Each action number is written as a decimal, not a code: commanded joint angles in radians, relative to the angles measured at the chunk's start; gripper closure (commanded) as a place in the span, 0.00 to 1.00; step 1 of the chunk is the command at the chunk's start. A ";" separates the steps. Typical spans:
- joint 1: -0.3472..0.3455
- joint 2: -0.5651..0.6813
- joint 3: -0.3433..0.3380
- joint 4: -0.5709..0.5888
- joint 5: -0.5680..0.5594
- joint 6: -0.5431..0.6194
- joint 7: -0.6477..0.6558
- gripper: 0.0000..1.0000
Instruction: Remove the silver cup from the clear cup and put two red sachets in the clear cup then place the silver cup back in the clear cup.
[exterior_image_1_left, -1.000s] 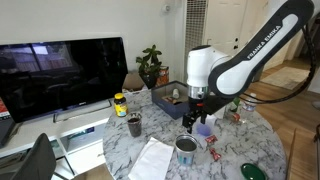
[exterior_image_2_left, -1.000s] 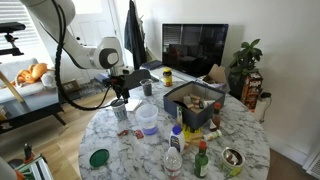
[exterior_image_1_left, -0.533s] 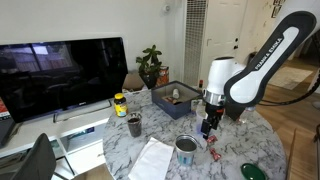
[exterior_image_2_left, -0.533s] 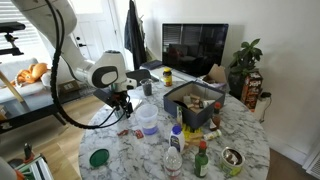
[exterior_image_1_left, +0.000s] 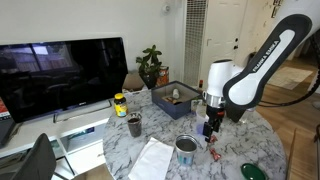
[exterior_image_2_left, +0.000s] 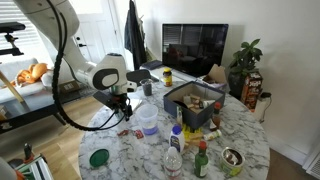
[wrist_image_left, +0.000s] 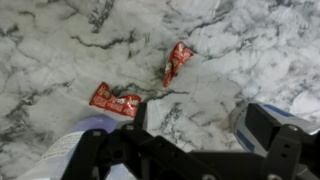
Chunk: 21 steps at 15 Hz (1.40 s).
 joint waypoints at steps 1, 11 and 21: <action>0.028 0.083 -0.045 0.018 -0.024 -0.012 0.010 0.00; 0.012 0.230 -0.045 0.068 0.014 0.061 -0.008 0.36; 0.019 0.250 -0.056 0.100 0.005 0.054 0.000 1.00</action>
